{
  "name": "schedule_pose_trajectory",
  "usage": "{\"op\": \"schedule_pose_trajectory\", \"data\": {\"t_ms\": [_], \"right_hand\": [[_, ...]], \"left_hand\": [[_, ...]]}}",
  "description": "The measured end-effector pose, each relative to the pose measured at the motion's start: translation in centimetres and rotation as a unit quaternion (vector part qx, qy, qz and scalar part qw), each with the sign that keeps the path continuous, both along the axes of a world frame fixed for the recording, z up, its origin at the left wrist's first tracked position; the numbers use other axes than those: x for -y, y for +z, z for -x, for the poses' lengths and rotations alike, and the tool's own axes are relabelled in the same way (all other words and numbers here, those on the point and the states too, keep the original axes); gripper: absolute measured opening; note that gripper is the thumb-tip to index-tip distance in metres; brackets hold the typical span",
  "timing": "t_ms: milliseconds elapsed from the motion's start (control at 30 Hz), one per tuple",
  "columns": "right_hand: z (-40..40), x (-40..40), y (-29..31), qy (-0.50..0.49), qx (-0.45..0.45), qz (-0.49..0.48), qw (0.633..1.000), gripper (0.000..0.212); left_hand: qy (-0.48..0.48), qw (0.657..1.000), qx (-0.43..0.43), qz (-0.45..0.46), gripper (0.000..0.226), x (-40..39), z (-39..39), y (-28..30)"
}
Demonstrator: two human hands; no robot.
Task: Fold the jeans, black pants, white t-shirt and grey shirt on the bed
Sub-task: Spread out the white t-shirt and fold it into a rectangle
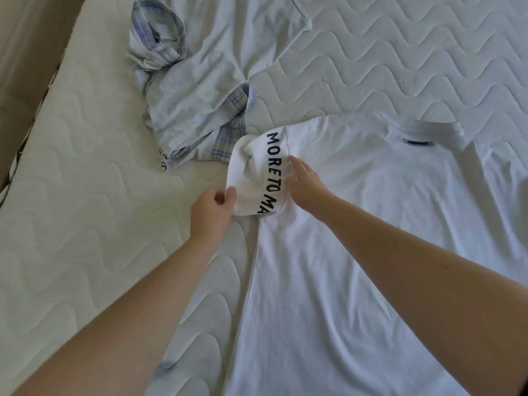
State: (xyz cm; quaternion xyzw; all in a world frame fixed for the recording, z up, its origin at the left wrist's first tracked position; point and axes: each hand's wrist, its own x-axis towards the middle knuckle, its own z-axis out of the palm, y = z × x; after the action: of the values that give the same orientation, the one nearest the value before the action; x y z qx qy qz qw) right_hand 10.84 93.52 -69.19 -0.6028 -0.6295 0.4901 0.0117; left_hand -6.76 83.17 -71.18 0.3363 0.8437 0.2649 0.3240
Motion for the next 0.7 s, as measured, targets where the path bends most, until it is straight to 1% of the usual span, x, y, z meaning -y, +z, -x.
{"op": "schedule_pose_trajectory", "data": {"t_ms": [33, 67, 100, 167, 233, 267, 300, 333, 367, 400, 433, 467, 500, 533, 567, 600, 633, 700], "right_hand": [[0.0, -0.1, -0.1, 0.008, 0.001, 0.005, 1.000, 0.060], [-0.1, -0.3, -0.2, 0.015, 0.001, 0.011, 1.000, 0.059], [-0.1, -0.4, -0.3, 0.019, 0.001, 0.019, 1.000, 0.058], [-0.1, -0.5, -0.5, 0.021, 0.000, 0.034, 0.999, 0.057], [-0.3, -0.4, -0.6, 0.014, -0.012, 0.043, 0.999, 0.056], [-0.5, -0.3, -0.7, 0.011, -0.020, 0.045, 0.999, 0.056], [-0.7, -0.3, -0.8, 0.010, -0.026, 0.046, 0.999, 0.055], [-1.0, -0.3, -0.8, 0.008, -0.032, 0.047, 0.998, 0.055], [-1.2, -0.4, -0.9, 0.003, -0.040, 0.049, 0.998, 0.053], [-1.4, -0.5, -0.8, -0.006, -0.052, 0.052, 0.997, 0.052], [-1.4, -0.6, -0.7, -0.022, -0.065, 0.054, 0.996, 0.048], [-1.4, -0.8, -0.5, -0.043, -0.076, 0.052, 0.995, 0.043], [-1.3, -0.9, -0.2, -0.066, -0.082, 0.049, 0.993, 0.040], [-1.2, -1.1, 0.1, -0.088, -0.083, 0.048, 0.991, 0.040], [-1.0, -1.2, 0.4, -0.106, -0.082, 0.048, 0.990, 0.042], [-0.8, -1.3, 0.7, -0.118, -0.086, 0.046, 0.988, 0.045], [-0.5, -1.3, 1.0, -0.127, -0.096, 0.042, 0.986, 0.047], [0.1, -1.2, 1.2, -0.124, -0.121, 0.043, 0.984, 0.049]], "left_hand": [[0.001, 1.000, 0.009, -0.018, 0.028, -0.8, 0.2, 0.2], [-0.004, 0.999, 0.016, -0.032, 0.029, -1.8, 0.4, 0.3], [-0.019, 0.999, 0.016, -0.042, 0.035, -2.9, 0.6, 0.5], [-0.059, 0.998, -0.002, -0.032, 0.042, -5.3, 0.7, 0.7], [-0.086, 0.996, -0.012, -0.010, 0.040, -7.6, 0.8, 1.4], [-0.094, 0.996, -0.003, 0.002, 0.037, -8.7, 0.7, 1.7], [-0.096, 0.995, 0.024, 0.013, 0.034, -9.6, 0.7, 2.1], [-0.086, 0.993, 0.076, 0.020, 0.032, -10.2, 0.7, 2.6], [-0.059, 0.987, 0.150, 0.019, 0.031, -10.6, 0.5, 3.3], [-0.025, 0.973, 0.229, 0.002, 0.028, -10.8, 0.4, 4.1], [0.009, 0.957, 0.289, -0.034, 0.022, -10.7, 0.5, 4.9], [0.039, 0.940, 0.330, -0.080, 0.018, -10.5, 0.6, 5.7], [0.059, 0.926, 0.351, -0.124, 0.018, -10.1, 0.7, 6.4], [0.064, 0.918, 0.356, -0.164, 0.020, -9.7, 0.8, 7.1], [0.058, 0.918, 0.339, -0.200, 0.018, -9.1, 0.8, 7.6], [0.042, 0.926, 0.299, -0.227, 0.016, -8.5, 0.8, 7.8], [0.022, 0.940, 0.240, -0.242, 0.014, -7.9, 0.8, 7.8], [0.012, 0.962, 0.118, -0.248, 0.009, -7.1, 1.1, 7.4]]}}
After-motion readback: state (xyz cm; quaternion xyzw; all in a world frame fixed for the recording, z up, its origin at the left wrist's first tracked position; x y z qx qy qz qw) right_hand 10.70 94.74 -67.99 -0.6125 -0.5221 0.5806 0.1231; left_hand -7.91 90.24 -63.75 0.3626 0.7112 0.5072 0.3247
